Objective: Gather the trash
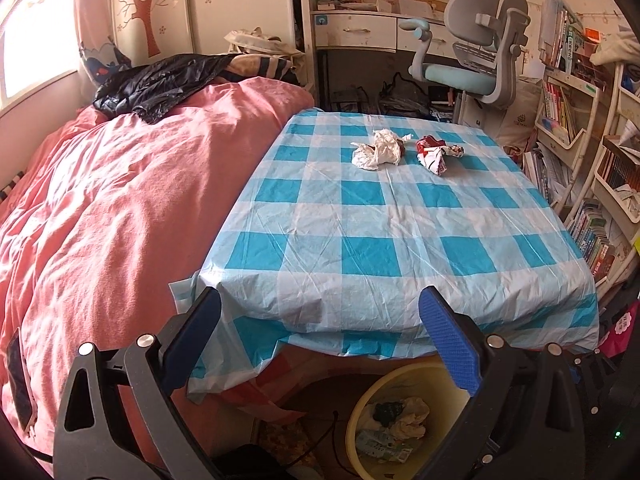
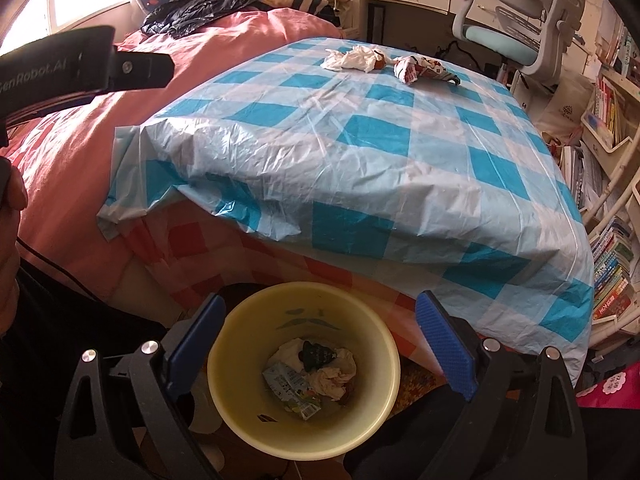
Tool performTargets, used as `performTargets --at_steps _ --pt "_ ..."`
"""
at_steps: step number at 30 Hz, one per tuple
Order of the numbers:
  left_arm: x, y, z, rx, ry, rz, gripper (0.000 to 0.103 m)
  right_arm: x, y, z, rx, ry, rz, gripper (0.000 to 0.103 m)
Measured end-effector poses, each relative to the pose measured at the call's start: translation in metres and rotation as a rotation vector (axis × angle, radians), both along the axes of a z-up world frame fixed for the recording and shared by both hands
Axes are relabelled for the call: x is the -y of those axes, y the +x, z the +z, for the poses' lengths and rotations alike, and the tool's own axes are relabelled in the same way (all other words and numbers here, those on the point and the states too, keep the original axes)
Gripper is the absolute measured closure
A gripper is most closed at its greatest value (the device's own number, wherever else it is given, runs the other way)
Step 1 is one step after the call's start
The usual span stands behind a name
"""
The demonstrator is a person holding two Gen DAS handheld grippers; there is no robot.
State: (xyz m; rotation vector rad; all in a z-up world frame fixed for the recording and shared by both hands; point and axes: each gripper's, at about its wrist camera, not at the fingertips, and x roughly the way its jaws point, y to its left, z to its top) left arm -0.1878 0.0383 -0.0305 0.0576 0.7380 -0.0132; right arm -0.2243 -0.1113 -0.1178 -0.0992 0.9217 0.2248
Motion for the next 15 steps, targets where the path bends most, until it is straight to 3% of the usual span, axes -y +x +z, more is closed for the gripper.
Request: performTargets --at_steps 15 --pt "0.0002 0.005 -0.003 -0.019 -0.004 0.01 0.007 -0.0018 0.0002 -0.0012 -0.004 -0.007 0.006 0.011"
